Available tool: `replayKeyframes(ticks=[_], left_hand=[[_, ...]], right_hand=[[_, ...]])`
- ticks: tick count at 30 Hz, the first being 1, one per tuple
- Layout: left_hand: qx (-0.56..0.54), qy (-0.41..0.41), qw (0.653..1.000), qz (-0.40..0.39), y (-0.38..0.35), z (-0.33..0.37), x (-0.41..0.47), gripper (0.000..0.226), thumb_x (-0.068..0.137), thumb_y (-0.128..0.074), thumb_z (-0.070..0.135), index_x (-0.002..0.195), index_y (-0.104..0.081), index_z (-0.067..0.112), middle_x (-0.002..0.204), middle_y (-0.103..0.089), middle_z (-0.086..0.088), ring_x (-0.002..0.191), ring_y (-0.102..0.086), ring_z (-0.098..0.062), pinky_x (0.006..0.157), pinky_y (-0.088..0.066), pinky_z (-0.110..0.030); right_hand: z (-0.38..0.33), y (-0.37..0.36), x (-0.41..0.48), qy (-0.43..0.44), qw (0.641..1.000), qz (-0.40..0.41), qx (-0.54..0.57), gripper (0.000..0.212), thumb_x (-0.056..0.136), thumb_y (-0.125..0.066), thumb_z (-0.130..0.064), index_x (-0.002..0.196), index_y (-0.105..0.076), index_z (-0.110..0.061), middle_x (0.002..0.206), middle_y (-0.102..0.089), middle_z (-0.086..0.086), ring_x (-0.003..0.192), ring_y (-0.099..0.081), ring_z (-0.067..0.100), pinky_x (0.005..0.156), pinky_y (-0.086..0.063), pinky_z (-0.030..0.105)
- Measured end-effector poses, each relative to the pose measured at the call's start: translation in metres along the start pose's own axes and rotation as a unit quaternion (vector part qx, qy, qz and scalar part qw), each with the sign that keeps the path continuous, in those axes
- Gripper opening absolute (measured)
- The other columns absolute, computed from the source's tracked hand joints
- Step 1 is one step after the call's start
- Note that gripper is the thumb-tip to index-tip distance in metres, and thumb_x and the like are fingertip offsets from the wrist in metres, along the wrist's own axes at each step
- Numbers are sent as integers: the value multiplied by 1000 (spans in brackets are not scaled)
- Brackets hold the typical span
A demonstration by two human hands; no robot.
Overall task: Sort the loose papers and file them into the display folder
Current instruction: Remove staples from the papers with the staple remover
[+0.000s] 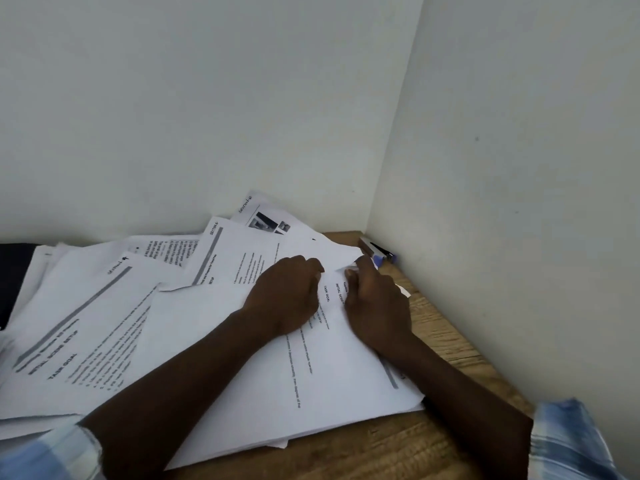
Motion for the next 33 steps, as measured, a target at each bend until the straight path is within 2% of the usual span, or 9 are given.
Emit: replayKeyframes(ticks=[3,6,10,15,21,25,28,30,33], left_hand=[[-6,17,1000,-17,12,0,26,26,106,-44,40,108,-62,21,108,-65,-3,103,-60,-26,90,-48,-39],[-35,-36,998,-26,22,10,74,12,102,-55,30,109,-64,24,112,-68,-1,102,-62,-22,91,-47,-36],[45,-144,983,-109,-3,33,127,32,98,-64,20,129,-62,26,121,-62,0,109,-57,-20,96,-47,-39],[97,-226,948,-201,-53,55,161,54,90,-66,13,140,-59,31,133,-63,1,123,-57,-23,103,-48,-45],[85,-237,945,-211,-68,81,175,32,89,-75,26,121,-72,31,114,-71,14,105,-63,-12,91,-53,-36],[56,-248,958,-136,-40,80,175,24,93,-67,25,116,-68,20,114,-72,3,104,-66,-22,89,-51,-37],[-31,-205,974,-94,-3,68,162,30,95,-63,33,121,-66,21,111,-71,6,99,-67,-19,89,-50,-29],[-81,-165,978,-102,25,58,145,27,100,-66,30,124,-68,20,107,-70,7,97,-68,-17,84,-51,-22],[-162,-97,965,-184,55,38,113,21,98,-71,23,118,-75,18,92,-73,5,77,-66,-11,67,-54,-21]], right_hand=[[0,-3,2,4,1000,-9,-12,21,109,-32,-34,117,-45,-20,98,-66,6,98,-63,33,70,-31,37],[0,-2,2,11,1000,-1,-1,17,109,-33,-31,116,-45,-20,97,-66,3,96,-64,30,69,-31,35],[-2,0,1,30,999,25,-3,22,108,-36,-30,125,-47,-21,106,-67,2,99,-67,26,71,-33,33],[-2,-6,3,46,999,11,-1,33,110,-32,-31,139,-40,-19,105,-70,4,99,-68,25,73,-39,36],[-2,-6,4,39,999,-30,11,30,107,-37,-26,137,-38,-20,109,-69,1,99,-66,21,73,-33,31],[-2,-5,3,42,998,-33,13,26,108,-39,-28,133,-38,-22,111,-69,0,99,-68,20,73,-40,31],[0,-5,4,37,999,-23,25,22,108,-38,-27,129,-38,-23,107,-70,0,98,-68,22,78,-47,37],[2,-3,4,29,998,-19,48,21,108,-35,-28,128,-39,-23,105,-70,0,100,-67,24,74,-41,38],[2,4,3,28,997,0,76,20,107,-33,-27,124,-41,-21,104,-70,4,101,-66,29,72,-35,38]])
Point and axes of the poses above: each hand's wrist, its own x-axis towards the middle knuckle, its own y-axis out of the back of the hand, z = x × y, the point moved 8 cm from there along x, towards the middle knuckle
